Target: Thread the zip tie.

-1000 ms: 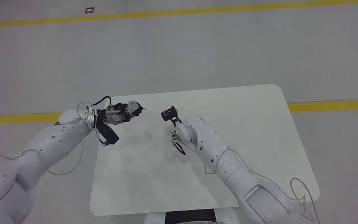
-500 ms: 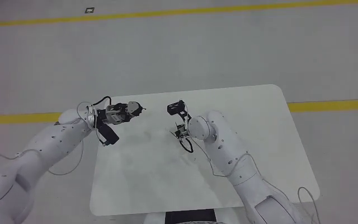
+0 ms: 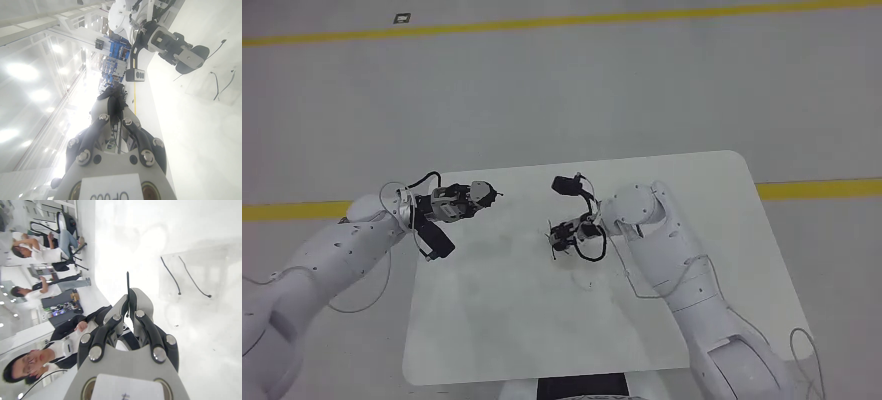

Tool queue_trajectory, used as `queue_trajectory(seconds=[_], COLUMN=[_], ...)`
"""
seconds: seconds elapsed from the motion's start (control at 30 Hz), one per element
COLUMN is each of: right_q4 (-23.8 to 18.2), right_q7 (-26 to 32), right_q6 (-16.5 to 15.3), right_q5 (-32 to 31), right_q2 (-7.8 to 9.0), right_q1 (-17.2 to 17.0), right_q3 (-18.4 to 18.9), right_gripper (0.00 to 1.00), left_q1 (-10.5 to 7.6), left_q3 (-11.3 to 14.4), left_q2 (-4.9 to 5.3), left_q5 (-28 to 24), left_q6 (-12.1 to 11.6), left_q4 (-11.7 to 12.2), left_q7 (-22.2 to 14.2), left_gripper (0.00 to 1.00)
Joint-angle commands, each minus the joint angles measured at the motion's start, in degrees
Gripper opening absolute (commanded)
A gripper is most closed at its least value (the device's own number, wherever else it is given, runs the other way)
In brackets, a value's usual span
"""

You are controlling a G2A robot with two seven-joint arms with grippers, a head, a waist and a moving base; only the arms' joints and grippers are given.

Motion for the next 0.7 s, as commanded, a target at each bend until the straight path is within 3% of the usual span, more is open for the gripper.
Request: queue_trajectory(seconds=[0.0, 0.3, 0.43, 0.67], right_q4=[-0.1, 0.0, 0.7, 5.5], right_q7=[0.0, -0.7, 0.0, 0.0], right_q6=[0.0, 0.0, 1.6, 4.8], right_q5=[-0.8, 0.3, 7.5, 23.0], right_q2=[-0.02, -0.01, 0.35, 2.46], right_q1=[-0.1, -0.5, 0.3, 4.7], right_q3=[0.0, 0.0, 1.1, -0.7], right_gripper=[0.0, 0.0, 0.0, 0.0], left_q1=[0.0, 0.0, 0.0, 0.0], left_q3=[0.0, 0.0, 0.0, 0.0], left_q2=[0.0, 0.0, 0.0, 0.0], left_q5=[0.0, 0.0, 0.0, 0.0], left_q6=[0.0, 0.0, 0.0, 0.0], left_q4=[0.0, 0.0, 0.0, 0.0], left_q7=[0.0, 0.0, 0.0, 0.0], left_gripper=[0.0, 0.0, 0.0, 0.0])
